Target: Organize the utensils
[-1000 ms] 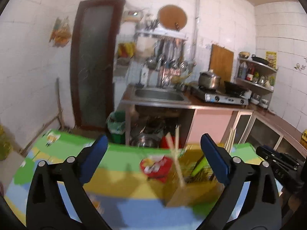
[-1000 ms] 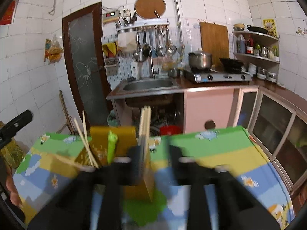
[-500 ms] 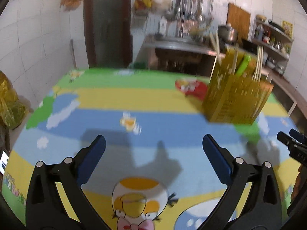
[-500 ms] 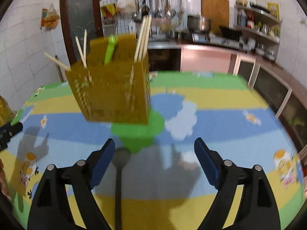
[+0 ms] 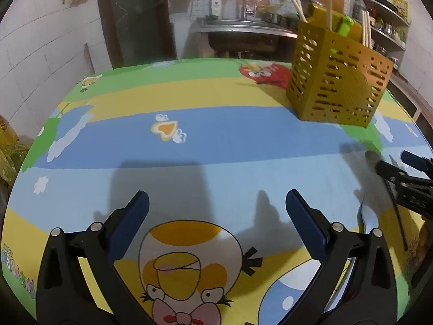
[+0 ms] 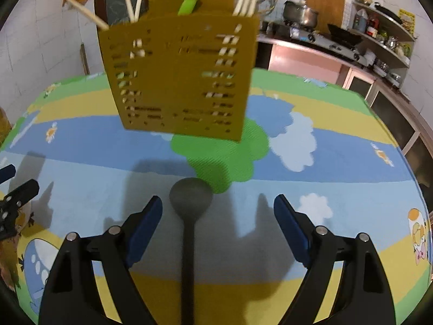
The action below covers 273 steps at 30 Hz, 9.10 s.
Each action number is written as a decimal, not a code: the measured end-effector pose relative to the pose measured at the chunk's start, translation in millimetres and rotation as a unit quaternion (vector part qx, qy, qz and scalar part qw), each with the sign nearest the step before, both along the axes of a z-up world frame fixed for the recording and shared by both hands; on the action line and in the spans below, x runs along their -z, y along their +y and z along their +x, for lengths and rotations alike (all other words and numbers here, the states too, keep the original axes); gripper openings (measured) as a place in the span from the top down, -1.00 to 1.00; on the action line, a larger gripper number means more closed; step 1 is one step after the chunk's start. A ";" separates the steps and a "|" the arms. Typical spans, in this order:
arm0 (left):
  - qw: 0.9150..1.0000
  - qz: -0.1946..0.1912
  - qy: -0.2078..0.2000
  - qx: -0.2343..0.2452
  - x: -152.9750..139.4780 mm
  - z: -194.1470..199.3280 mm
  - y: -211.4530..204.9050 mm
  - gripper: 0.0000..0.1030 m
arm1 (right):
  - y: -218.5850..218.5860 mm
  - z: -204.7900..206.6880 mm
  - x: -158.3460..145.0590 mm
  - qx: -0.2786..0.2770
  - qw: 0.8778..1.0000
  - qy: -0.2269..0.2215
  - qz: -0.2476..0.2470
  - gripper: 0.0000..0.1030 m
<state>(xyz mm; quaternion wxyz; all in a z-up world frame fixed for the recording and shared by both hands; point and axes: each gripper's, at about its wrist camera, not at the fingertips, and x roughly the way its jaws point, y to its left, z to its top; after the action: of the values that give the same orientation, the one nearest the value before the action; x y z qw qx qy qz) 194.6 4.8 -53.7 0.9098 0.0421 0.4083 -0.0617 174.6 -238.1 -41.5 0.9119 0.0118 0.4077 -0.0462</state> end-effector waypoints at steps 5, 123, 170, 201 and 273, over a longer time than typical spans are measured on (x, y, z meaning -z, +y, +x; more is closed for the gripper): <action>1.000 0.001 0.001 0.007 -3.1 -3.2 -5.1 -0.90 | 6.8 10.5 4.5 -0.009 1.000 0.016 0.018 0.10; 0.983 -0.079 -0.053 0.154 -87.7 -4.8 -114.0 0.94 | -76.8 -61.2 -54.9 0.065 0.987 -0.126 0.074 0.30; 0.991 -0.057 0.001 0.117 -35.0 27.9 -94.5 0.39 | -62.2 -46.3 -48.7 0.057 0.990 -0.114 0.067 0.30; 0.946 -0.156 -0.274 0.072 -207.9 -36.4 -71.9 0.39 | -48.2 -49.6 -170.8 0.029 0.956 -0.287 0.054 0.30; 0.958 -0.037 -0.283 -0.027 -60.5 -166.2 -5.6 -0.90 | 13.9 -185.6 -43.9 0.034 0.958 -0.286 -0.018 -0.91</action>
<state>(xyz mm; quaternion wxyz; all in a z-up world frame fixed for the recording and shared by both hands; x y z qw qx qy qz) 28.4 -0.8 6.8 0.9904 0.0130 0.1321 -0.0375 -11.0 -224.2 2.5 0.9883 0.0222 0.1285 -0.0793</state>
